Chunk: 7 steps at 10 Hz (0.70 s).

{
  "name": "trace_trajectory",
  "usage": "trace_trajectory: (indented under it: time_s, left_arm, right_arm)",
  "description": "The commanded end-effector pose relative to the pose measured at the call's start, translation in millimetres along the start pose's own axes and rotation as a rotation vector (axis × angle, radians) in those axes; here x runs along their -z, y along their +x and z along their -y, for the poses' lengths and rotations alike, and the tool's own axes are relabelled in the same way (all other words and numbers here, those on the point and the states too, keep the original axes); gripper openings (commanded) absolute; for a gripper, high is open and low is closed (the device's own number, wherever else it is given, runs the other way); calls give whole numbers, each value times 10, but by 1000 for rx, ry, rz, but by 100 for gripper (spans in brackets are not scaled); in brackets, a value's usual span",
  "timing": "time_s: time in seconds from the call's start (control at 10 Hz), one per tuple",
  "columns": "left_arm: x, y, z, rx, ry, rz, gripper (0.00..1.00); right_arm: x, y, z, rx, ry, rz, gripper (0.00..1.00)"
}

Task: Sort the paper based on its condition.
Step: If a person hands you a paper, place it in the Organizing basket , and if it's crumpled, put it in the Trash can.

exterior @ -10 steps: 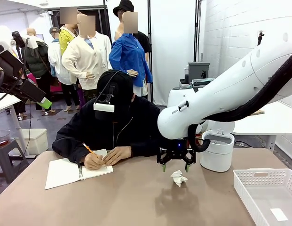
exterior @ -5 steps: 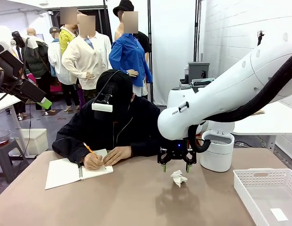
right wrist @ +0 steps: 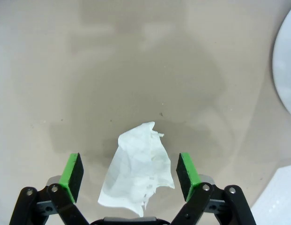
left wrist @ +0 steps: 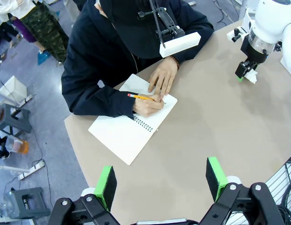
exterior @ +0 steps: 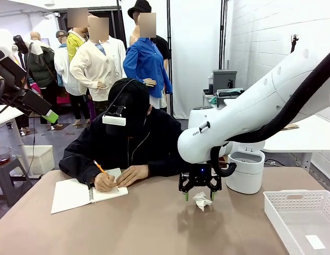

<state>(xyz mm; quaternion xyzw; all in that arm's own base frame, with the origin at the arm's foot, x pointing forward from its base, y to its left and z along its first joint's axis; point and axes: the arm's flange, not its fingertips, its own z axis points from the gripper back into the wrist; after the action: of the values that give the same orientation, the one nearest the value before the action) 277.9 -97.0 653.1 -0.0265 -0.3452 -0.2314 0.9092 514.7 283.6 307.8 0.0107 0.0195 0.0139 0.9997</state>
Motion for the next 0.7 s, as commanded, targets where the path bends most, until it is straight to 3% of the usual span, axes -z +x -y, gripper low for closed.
trace_trajectory:
  time_s: [0.0,0.4,0.5,0.6]
  left_arm:
    - [-5,3,5,0,0,1,100]
    - [-5,3,5,0,0,1,100]
    - [-5,3,5,0,0,1,100]
    - [-5,3,5,0,0,1,100]
  right_arm:
    - [20,116,-37,26,-38,-15,100]
    - [40,37,7,6,-4,-10,100]
    - [53,56,9,9,-6,-18,96]
    - [64,54,19,45,-8,-20,76]
